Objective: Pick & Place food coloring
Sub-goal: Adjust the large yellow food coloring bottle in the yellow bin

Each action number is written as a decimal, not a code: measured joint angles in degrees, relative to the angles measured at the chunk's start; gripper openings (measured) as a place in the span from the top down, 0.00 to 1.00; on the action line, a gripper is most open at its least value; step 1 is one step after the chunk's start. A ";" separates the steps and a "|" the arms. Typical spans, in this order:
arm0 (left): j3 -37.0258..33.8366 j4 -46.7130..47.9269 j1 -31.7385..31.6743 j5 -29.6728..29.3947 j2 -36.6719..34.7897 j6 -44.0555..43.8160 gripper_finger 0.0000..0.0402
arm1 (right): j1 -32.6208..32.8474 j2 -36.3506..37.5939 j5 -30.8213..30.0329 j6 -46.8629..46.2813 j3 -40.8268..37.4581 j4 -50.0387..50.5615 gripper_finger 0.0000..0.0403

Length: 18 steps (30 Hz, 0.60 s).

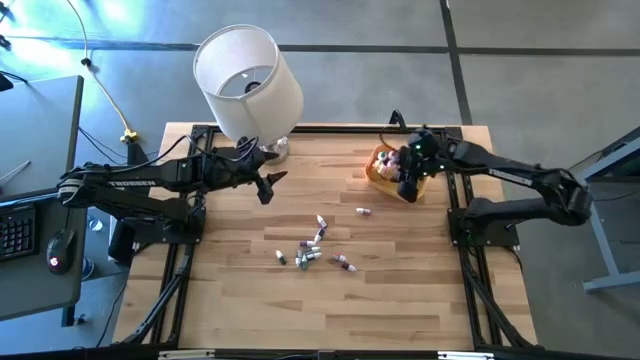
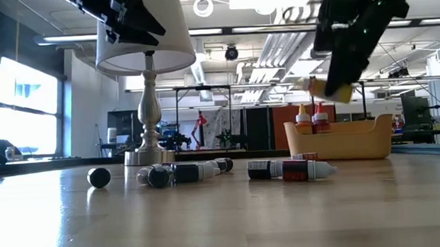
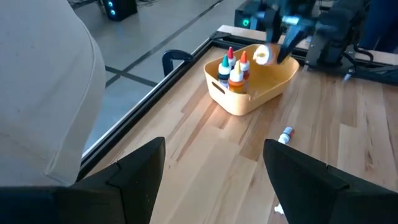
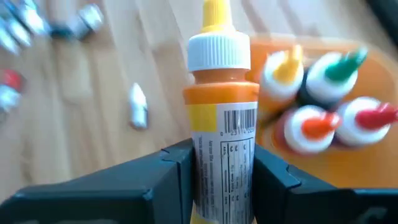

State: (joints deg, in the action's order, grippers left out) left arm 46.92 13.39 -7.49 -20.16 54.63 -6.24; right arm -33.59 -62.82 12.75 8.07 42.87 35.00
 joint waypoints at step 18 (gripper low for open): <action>0.09 -10.50 0.00 4.30 15.27 7.62 0.33 | 9.80 4.93 4.17 3.54 0.07 -21.40 0.73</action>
State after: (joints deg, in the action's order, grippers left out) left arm 47.00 2.89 -7.49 -15.87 69.90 1.38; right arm -23.79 -57.89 16.92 11.62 42.94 13.60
